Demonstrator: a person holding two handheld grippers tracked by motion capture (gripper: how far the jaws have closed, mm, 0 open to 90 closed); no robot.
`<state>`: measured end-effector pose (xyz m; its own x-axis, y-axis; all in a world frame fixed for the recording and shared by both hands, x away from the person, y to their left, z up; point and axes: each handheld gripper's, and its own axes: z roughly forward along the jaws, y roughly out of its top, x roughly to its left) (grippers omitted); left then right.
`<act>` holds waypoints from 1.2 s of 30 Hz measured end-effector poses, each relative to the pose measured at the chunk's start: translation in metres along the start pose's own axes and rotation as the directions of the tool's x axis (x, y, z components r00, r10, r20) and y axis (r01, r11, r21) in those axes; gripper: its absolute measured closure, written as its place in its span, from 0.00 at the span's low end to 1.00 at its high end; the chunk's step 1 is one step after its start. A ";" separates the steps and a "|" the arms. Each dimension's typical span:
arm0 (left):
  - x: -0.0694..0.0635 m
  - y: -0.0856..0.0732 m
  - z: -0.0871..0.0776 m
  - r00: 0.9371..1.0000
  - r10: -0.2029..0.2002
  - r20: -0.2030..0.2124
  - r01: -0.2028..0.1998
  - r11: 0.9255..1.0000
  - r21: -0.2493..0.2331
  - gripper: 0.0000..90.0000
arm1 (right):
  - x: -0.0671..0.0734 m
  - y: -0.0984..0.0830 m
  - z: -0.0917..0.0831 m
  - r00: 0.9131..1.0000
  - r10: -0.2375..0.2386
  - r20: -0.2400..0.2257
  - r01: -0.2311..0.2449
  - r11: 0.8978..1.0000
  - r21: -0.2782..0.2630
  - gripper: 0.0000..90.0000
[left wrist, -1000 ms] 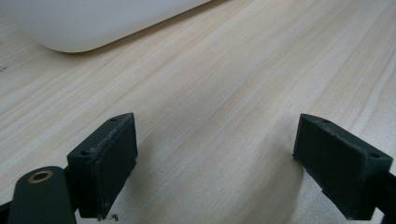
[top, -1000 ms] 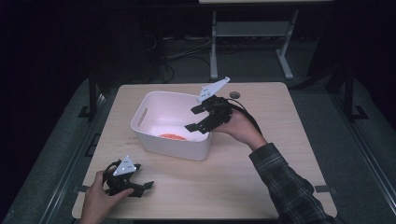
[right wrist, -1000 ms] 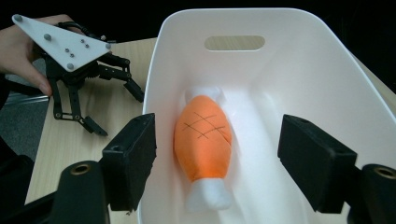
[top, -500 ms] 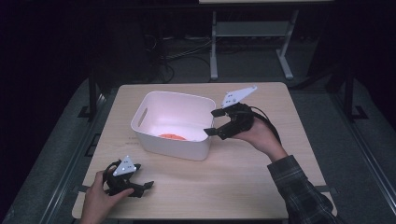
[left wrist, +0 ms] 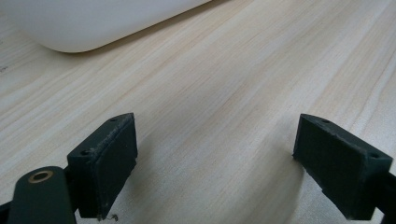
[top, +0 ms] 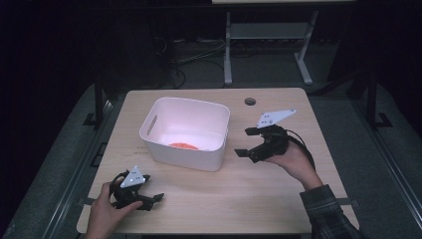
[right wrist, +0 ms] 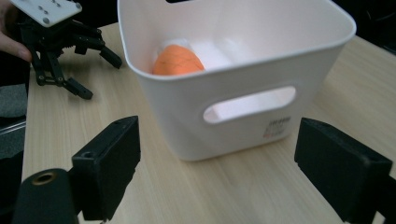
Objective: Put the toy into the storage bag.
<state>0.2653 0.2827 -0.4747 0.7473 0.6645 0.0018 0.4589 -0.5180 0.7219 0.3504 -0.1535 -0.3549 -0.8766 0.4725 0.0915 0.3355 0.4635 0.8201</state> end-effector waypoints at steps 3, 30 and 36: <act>0.000 0.000 0.000 1.000 -0.001 0.000 0.001 1.000 -0.001 0.14 | 0.001 -0.011 -0.002 1.000 0.015 0.024 -0.015 1.000 0.002 0.15; 0.000 0.000 0.000 1.000 0.001 0.001 -0.001 1.000 0.003 0.14 | 0.019 -0.106 -0.019 0.974 0.133 0.186 -0.149 0.986 0.076 0.02; 0.000 0.000 0.000 1.000 0.001 0.001 -0.001 1.000 0.003 0.14 | 0.021 -0.126 -0.027 0.964 0.170 0.206 -0.189 0.979 0.076 0.02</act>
<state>0.2651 0.2828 -0.4747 0.7478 0.6639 0.0018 0.4599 -0.5201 0.7197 0.2806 -0.2217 -0.4411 -0.7169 0.6883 0.1112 0.5201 0.4217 0.7428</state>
